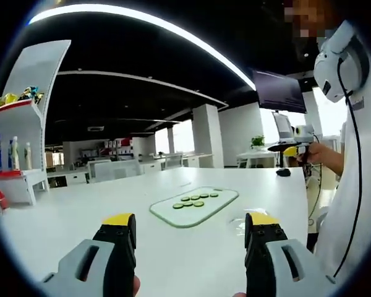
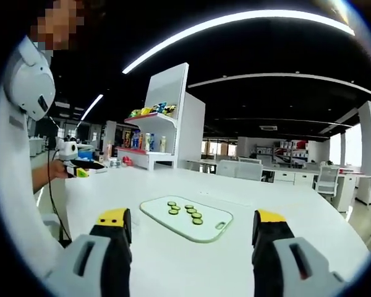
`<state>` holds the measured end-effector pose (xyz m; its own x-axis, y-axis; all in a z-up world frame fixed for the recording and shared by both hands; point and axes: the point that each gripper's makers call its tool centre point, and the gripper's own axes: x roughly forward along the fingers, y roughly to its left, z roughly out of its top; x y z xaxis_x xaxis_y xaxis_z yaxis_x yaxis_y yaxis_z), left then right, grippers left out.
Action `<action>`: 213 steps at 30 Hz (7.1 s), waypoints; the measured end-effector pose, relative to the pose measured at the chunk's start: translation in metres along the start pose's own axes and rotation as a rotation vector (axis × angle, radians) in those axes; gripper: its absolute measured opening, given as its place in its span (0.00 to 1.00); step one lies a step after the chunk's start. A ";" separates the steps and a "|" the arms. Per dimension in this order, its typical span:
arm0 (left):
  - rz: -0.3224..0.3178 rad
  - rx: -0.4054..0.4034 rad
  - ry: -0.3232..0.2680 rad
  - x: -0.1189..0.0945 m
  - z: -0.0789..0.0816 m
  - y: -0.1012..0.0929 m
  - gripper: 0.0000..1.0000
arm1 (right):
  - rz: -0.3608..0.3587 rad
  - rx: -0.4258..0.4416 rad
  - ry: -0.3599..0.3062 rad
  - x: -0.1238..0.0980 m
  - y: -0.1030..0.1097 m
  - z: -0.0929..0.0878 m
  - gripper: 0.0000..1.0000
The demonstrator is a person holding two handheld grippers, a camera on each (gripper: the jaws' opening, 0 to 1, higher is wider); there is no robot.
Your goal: Open the petri dish lid, add cucumber slices into the petri dish, and close the lid
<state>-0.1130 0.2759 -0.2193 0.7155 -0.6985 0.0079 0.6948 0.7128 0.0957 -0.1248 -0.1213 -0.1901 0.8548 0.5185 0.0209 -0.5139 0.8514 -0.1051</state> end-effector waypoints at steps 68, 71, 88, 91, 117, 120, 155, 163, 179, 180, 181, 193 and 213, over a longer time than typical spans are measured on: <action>-0.387 0.029 0.134 0.065 -0.039 -0.069 0.72 | 0.589 -0.113 0.254 0.082 0.123 -0.065 0.80; -0.405 0.031 0.142 0.068 -0.042 -0.073 0.72 | 0.608 -0.120 0.260 0.083 0.128 -0.067 0.80; -0.494 0.036 0.170 0.082 -0.052 -0.093 0.72 | 0.706 -0.128 0.279 0.095 0.145 -0.077 0.81; -0.500 0.037 0.171 0.085 -0.053 -0.094 0.72 | 0.724 -0.110 0.275 0.098 0.149 -0.078 0.81; -0.577 0.021 0.201 0.103 -0.071 -0.108 0.72 | 0.844 -0.131 0.320 0.119 0.177 -0.098 0.81; -0.584 0.022 0.208 0.105 -0.074 -0.110 0.72 | 0.859 -0.132 0.325 0.121 0.181 -0.101 0.81; -0.653 0.027 0.253 0.117 -0.092 -0.126 0.73 | 0.954 -0.131 0.370 0.132 0.205 -0.125 0.80; -0.657 0.029 0.252 0.118 -0.093 -0.127 0.73 | 0.953 -0.137 0.374 0.135 0.205 -0.126 0.79; -0.670 0.047 0.249 0.122 -0.092 -0.130 0.73 | 0.949 -0.154 0.374 0.134 0.204 -0.126 0.78; -0.672 0.049 0.250 0.122 -0.092 -0.130 0.73 | 0.949 -0.155 0.372 0.134 0.204 -0.126 0.78; -0.673 0.050 0.250 0.122 -0.092 -0.130 0.73 | 0.950 -0.156 0.371 0.134 0.204 -0.125 0.78; -0.681 0.054 0.249 0.123 -0.092 -0.131 0.72 | 0.955 -0.168 0.369 0.135 0.206 -0.125 0.77; -0.691 0.055 0.254 0.125 -0.095 -0.134 0.70 | 0.955 -0.176 0.380 0.135 0.205 -0.126 0.72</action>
<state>-0.1097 0.0996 -0.3260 0.1154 -0.9461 -0.3027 0.9933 0.1068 0.0450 -0.1055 0.1128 -0.3341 0.0803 0.8850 -0.4587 -0.9965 0.0607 -0.0572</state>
